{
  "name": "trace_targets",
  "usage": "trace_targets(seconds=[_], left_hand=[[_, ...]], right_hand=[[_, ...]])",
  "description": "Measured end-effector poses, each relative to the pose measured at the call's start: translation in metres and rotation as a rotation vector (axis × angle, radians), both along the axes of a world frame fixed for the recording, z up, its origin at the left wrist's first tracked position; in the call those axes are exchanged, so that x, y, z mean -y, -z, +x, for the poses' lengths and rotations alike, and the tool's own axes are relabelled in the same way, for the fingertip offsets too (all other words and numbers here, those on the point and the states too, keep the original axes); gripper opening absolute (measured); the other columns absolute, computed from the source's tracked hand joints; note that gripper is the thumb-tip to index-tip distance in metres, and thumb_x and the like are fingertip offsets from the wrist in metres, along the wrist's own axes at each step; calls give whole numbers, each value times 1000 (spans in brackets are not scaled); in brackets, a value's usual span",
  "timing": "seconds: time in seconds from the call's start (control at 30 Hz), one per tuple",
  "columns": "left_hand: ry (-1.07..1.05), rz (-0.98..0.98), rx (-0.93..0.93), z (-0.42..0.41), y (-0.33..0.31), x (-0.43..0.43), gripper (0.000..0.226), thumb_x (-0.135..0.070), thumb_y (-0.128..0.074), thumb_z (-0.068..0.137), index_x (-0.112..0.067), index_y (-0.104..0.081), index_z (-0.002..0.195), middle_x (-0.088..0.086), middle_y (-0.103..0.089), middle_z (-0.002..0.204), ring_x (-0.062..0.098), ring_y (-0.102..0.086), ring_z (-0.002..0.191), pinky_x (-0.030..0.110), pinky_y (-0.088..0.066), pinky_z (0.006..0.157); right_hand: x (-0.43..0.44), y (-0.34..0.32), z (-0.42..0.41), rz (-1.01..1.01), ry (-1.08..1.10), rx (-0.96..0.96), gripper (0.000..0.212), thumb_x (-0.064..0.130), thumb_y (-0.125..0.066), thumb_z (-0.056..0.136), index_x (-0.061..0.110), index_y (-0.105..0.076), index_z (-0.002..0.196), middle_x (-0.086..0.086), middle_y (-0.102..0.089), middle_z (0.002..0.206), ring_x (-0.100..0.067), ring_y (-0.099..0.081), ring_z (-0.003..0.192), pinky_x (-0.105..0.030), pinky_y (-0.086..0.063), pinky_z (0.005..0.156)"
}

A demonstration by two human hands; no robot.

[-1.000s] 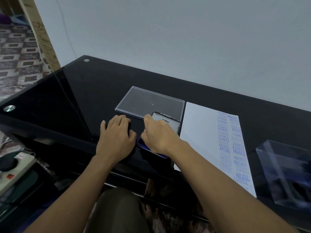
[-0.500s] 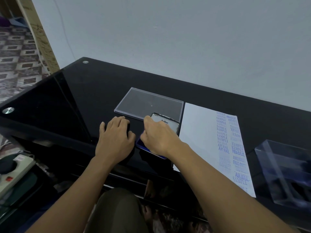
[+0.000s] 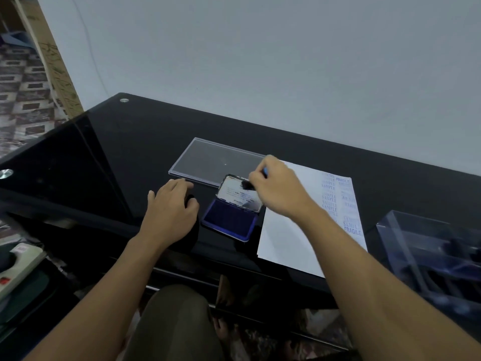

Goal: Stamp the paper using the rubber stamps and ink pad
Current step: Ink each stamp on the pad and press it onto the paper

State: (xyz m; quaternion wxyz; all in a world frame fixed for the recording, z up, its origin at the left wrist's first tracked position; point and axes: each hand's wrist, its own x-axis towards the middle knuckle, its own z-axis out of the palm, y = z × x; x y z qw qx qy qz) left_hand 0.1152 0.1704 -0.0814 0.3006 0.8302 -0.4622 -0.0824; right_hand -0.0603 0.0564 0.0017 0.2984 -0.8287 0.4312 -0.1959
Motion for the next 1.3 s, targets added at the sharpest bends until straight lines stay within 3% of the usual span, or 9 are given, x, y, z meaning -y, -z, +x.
trace_targets(seconds=[0.13, 0.3, 0.43, 0.5, 0.57, 0.63, 0.77, 0.87, 1.3], left_hand=[[53, -95, -35, -20, -18, 5, 38, -19, -51, 95, -15, -53, 133, 0, -48, 144, 19, -40, 134, 43, -29, 114], [203, -162, -31, -63, -38, 20, 39, -21, -50, 96, -18, -52, 134, -3, -44, 147, 14, -37, 136, 33, -31, 112], [348, -227, 9, -102, -41, 30, 36, -17, -51, 95, -11, -55, 130, -1, -52, 136, 16, -43, 128, 28, -34, 107], [387, -245, -5, -122, -39, 33, 34, -18, -51, 96, -11, -56, 129, -1, -53, 134, 15, -44, 126, 27, -34, 106], [418, -232, -13, -141, -36, 36, 36, -21, -49, 98, -14, -53, 133, -4, -48, 139, 11, -38, 132, 27, -30, 111], [451, -186, -10, -155, -34, 39, 39, -23, -45, 100, -16, -49, 138, -6, -43, 145, 8, -30, 136, 25, -23, 113], [537, -69, 26, -170, -19, 47, 43, -22, -41, 101, -14, -44, 143, -2, -36, 152, 13, -22, 143, 34, -19, 119], [569, 14, 61, -175, -5, 50, 46, -22, -38, 100, -14, -40, 146, 1, -30, 157, 18, -15, 148, 43, -12, 122], [584, 22, 130, -182, 17, 48, 47, -27, -35, 101, -16, -39, 147, 2, -25, 161, 17, -10, 150, 41, -2, 124]], right_hand=[[4, -15, -37, 46, 82, 31, 19, 23, -46, 94, 5, -51, 96, 0, -55, 84, -14, -45, 68, -30, -37, 59], [1, -22, -82, 115, 138, -30, 18, 23, -41, 95, 7, -50, 100, -6, -60, 85, -17, -46, 69, -31, -37, 59], [-1, -24, -113, 111, 117, -149, 15, 17, -43, 94, 4, -47, 87, -17, -67, 81, -21, -43, 65, -34, -36, 61], [-1, -23, -127, 119, 104, -191, 23, 14, -45, 94, -7, -54, 88, -16, -71, 80, -21, -43, 62, -34, -36, 58], [0, -20, -139, 107, 99, -238, 28, 17, -47, 97, -9, -57, 96, -4, -74, 77, -20, -46, 60, -35, -39, 57], [0, -15, -151, 78, 102, -280, 20, 24, -49, 98, 6, -58, 96, 2, -73, 78, -15, -52, 58, -33, -44, 58], [-4, -1, -168, 58, 102, -326, 17, 25, -47, 99, 12, -52, 90, -5, -68, 83, -16, -58, 66, -38, -50, 64], [-7, 11, -175, 46, 69, -357, 16, 24, -46, 100, 13, -48, 89, -7, -63, 82, -22, -54, 66, -40, -47, 59], [-22, 36, -179, -23, 45, -357, 15, 24, -46, 101, 15, -42, 89, -3, -52, 70, -20, -46, 57, -29, -30, 51]])
